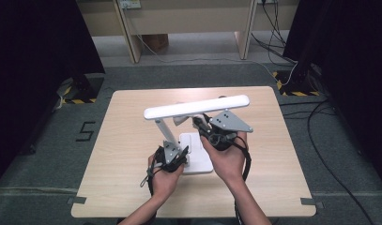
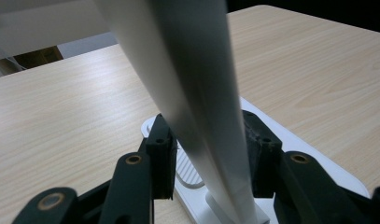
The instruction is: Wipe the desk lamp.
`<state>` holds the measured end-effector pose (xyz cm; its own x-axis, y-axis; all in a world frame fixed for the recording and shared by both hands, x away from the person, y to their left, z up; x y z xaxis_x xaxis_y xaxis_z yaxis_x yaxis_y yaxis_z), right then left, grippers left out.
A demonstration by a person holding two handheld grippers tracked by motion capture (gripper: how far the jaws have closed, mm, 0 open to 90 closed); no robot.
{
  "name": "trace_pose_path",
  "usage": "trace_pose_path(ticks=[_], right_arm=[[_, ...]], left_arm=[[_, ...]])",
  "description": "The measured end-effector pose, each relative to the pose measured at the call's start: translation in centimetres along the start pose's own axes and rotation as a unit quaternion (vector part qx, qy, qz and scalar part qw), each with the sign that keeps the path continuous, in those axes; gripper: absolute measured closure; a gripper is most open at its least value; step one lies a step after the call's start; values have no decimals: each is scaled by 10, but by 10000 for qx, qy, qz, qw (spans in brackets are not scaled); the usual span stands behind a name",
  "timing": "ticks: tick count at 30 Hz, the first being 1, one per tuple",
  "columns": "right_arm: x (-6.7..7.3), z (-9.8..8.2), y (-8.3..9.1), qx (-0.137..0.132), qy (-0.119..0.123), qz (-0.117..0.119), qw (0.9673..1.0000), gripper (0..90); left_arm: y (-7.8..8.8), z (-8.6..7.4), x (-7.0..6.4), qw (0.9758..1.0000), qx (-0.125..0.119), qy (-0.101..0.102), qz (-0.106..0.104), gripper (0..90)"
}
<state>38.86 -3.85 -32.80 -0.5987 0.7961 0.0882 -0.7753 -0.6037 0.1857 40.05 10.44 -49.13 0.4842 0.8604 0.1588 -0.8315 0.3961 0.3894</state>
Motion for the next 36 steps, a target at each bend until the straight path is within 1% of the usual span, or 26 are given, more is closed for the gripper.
trace_pose_path(ticks=[2,9,13,16,20,26,28,30,31,32,33,35,36], right_arm=[[2,0,-1,8,17,36,10000,780],[10,-3,-7,27,-41,144,9999,780],[15,-4,-10,60,23,200,9998,780],[19,-4,-12,63,29,258,9996,780],[25,-3,-14,69,115,327,9994,780],[29,-3,-16,115,85,373,9992,779],[30,-5,-18,148,142,379,9991,779],[32,-6,-19,204,147,383,9990,778],[32,-7,-21,204,211,376,9989,778],[33,-8,-21,238,207,365,9988,778],[34,-8,-23,271,287,363,9986,777],[36,-10,-25,331,293,375,9983,776],[37,-11,-26,349,324,381,9981,776]], left_arm=[[-1,-1,-1,10000,16,2,0,607],[-1,-1,-1,10000,26,-23,-5,608],[-1,-1,-1,10000,30,-26,-3,608],[-1,-1,-1,10000,36,-46,3,607],[-1,-1,-1,10000,24,-35,15,607],[-1,-1,-1,10000,36,-47,15,607],[-1,-1,-1,10000,17,-78,31,606],[-1,-1,-1,10000,10,-76,29,606],[-1,-1,-1,10000,16,-85,31,606],[-1,-1,-1,9999,28,-101,31,605],[-1,-1,0,9999,39,-116,30,605],[-1,-1,0,9999,55,-132,40,605],[-1,-1,-1,9999,26,-100,39,605]])
Point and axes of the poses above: each handheld gripper's, and its own axes: y roughly backward along the jaws, z roughly out of its top, x roughly to its left, the point moved 4 cm from there along -y, roughly forward along the jaws, and after that the axes turned 6 degrees about -y, right-handed, at the moved point
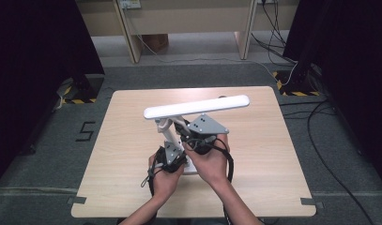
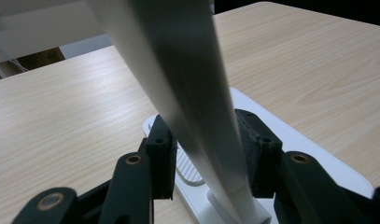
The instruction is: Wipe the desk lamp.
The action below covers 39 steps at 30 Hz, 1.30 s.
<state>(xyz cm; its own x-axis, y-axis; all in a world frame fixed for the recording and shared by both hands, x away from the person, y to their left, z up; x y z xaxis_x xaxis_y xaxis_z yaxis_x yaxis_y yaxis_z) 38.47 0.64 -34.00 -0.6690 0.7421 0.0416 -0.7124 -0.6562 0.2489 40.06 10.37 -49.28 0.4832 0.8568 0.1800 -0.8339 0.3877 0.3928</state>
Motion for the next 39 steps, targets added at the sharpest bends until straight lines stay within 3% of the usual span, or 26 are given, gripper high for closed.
trace_pose_path(ticks=[25,39], right_arm=[[4,-17,-11,239,182,173,9994,777],[3,-31,-11,403,61,221,9989,777]], left_arm=[[1,-1,-1,9997,-30,-225,-88,583],[1,-1,-2,9992,-49,-354,-156,560]])
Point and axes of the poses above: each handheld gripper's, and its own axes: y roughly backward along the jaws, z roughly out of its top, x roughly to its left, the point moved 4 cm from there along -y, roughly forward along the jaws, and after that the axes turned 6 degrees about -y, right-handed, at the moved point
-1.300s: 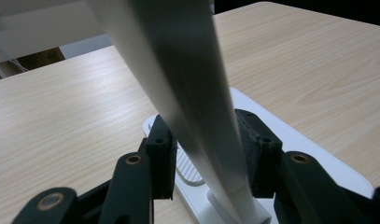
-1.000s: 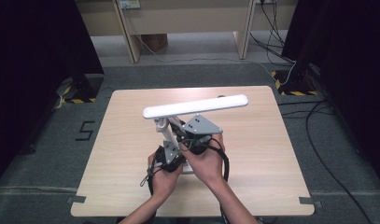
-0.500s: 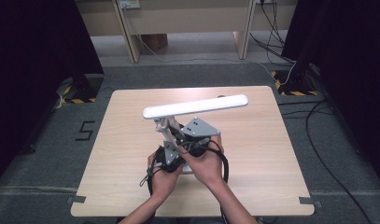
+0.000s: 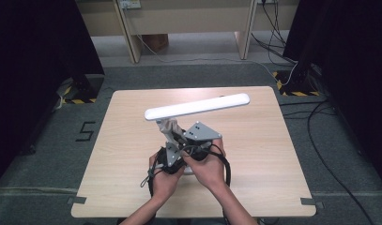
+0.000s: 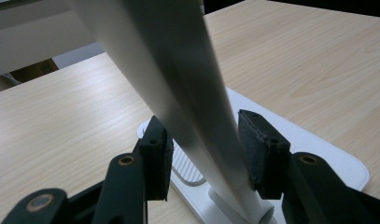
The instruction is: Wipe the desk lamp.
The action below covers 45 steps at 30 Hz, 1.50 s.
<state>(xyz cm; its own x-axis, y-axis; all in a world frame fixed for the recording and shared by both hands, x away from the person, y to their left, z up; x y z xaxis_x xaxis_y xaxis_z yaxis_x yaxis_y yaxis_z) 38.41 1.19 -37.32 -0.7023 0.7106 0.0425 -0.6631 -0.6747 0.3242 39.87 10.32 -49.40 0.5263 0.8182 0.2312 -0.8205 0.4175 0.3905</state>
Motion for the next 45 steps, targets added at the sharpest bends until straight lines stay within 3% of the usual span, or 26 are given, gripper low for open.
trace_pose_path(ticks=[8,20,28,34,39,45], right_arm=[[0,-1,1,21,42,16,10000,777],[-1,-2,8,40,144,26,9999,777],[-2,-2,8,10,169,24,9999,777],[-2,-3,7,40,125,44,9999,777],[-3,-5,7,58,132,44,9999,777],[-4,-7,7,79,141,60,9999,777]], left_arm=[[0,0,1,9999,-33,-49,-103,546],[9,0,2,9992,-27,-173,-359,455],[31,5,8,9983,-98,-124,-568,406],[54,15,26,9981,-247,-203,-533,392],[70,19,35,9970,-303,27,-706,384],[87,24,51,9964,-373,214,-731,380]])
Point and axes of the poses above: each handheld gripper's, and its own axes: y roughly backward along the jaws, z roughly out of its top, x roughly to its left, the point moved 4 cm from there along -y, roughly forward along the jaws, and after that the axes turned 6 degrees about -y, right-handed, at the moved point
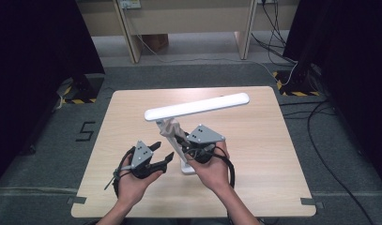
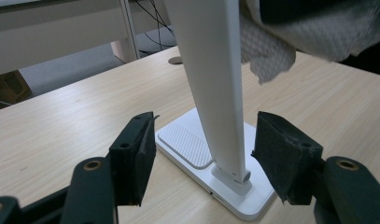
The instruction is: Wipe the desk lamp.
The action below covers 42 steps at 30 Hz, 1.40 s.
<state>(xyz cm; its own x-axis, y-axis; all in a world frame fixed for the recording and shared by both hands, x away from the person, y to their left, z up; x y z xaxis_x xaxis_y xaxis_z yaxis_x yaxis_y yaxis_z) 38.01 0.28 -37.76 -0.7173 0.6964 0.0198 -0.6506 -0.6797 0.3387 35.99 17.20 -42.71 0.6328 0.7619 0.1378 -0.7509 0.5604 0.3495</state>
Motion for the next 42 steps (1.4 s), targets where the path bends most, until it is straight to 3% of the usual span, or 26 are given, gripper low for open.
trace_pose_path(ticks=[5,11,16,30,42], right_arm=[[0,-3,0,32,-25,3,10000,776],[0,-7,0,73,-45,18,10000,777],[-1,-10,1,124,42,28,9999,777],[-2,-25,0,264,5,23,9996,777],[-3,-35,0,375,-65,42,9993,777]], left_arm=[[11,9,10,9998,-116,158,-34,379],[18,16,16,9996,-204,186,-25,380],[21,20,19,9994,-288,212,-6,381],[32,26,27,9988,-396,272,30,395],[41,40,28,9974,-644,315,-37,407]])
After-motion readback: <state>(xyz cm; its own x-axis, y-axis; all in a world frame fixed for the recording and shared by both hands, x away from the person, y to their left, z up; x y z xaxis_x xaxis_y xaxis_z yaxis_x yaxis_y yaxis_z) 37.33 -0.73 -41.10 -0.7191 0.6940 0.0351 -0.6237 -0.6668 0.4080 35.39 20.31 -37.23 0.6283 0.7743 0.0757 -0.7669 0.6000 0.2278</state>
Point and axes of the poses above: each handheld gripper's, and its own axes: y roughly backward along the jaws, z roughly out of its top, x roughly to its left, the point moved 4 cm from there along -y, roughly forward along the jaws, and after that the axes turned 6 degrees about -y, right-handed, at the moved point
